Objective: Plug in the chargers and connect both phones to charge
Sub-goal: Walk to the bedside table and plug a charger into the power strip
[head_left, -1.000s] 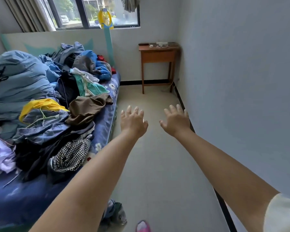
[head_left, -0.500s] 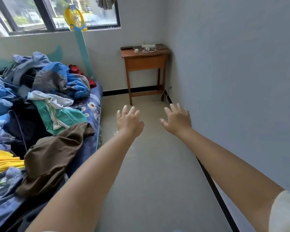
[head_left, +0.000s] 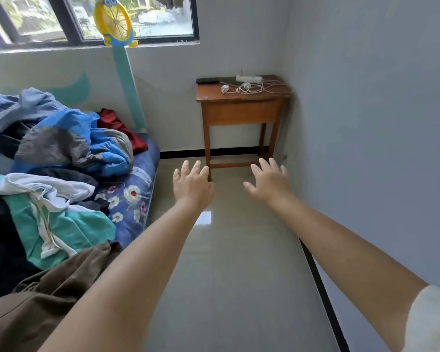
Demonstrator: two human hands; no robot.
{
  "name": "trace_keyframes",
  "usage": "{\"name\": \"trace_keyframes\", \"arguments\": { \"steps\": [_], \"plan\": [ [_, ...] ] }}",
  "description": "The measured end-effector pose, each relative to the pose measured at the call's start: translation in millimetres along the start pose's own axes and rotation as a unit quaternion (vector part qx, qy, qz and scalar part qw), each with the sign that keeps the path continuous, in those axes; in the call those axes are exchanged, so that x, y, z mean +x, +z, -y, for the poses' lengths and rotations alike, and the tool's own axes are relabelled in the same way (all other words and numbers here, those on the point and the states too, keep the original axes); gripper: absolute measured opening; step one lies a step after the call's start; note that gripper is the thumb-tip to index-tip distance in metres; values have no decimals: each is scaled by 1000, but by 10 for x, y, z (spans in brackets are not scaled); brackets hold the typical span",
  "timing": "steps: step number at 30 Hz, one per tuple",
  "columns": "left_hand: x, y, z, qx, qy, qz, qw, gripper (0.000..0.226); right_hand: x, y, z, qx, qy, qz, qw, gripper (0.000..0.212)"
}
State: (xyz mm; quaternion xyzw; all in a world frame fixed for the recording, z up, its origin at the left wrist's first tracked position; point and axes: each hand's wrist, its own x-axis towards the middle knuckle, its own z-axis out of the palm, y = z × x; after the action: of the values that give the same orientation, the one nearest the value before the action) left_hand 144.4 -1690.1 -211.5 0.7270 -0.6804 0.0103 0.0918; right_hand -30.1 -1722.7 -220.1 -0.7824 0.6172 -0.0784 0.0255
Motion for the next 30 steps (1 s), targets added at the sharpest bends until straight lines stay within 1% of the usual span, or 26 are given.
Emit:
{"name": "trace_keyframes", "arguments": {
  "steps": [4, 5, 7, 11, 16, 23, 26, 30],
  "plan": [
    [973, 215, 240, -5, -26, -2, 1000, 44, 1056, 222, 17, 3, -28, 17, 999, 54],
    [1116, 252, 292, -3, -29, 4, 1000, 45, 1203, 247, 15, 4, -29, 18, 999, 54],
    [1611, 367, 458, 4, -33, 12, 999, 46, 1752, 339, 8, 7, -33, 9, 999, 54],
    [2728, 532, 821, 9, -29, 8, 1000, 46, 2889, 435, 8, 6, -22, -3, 1000, 52],
    [4048, 620, 1128, 18, -13, 1, 1000, 42, 4072, 471, -97, 9, 9, 1, 1000, 52],
    [5519, 1070, 1265, 20, 21, 42, 999, 42, 5508, 696, -363, 11, 31, 15, 999, 53],
    [6180, 1278, 1305, 32, 31, 46, 998, 43, 6176, 827, -503, 12, 28, 11, 999, 54],
    [6991, 1485, 1340, 35, 18, 71, 997, 43, 6990, 1014, -733, 21, 31, 33, 999, 55]
  ]
}}
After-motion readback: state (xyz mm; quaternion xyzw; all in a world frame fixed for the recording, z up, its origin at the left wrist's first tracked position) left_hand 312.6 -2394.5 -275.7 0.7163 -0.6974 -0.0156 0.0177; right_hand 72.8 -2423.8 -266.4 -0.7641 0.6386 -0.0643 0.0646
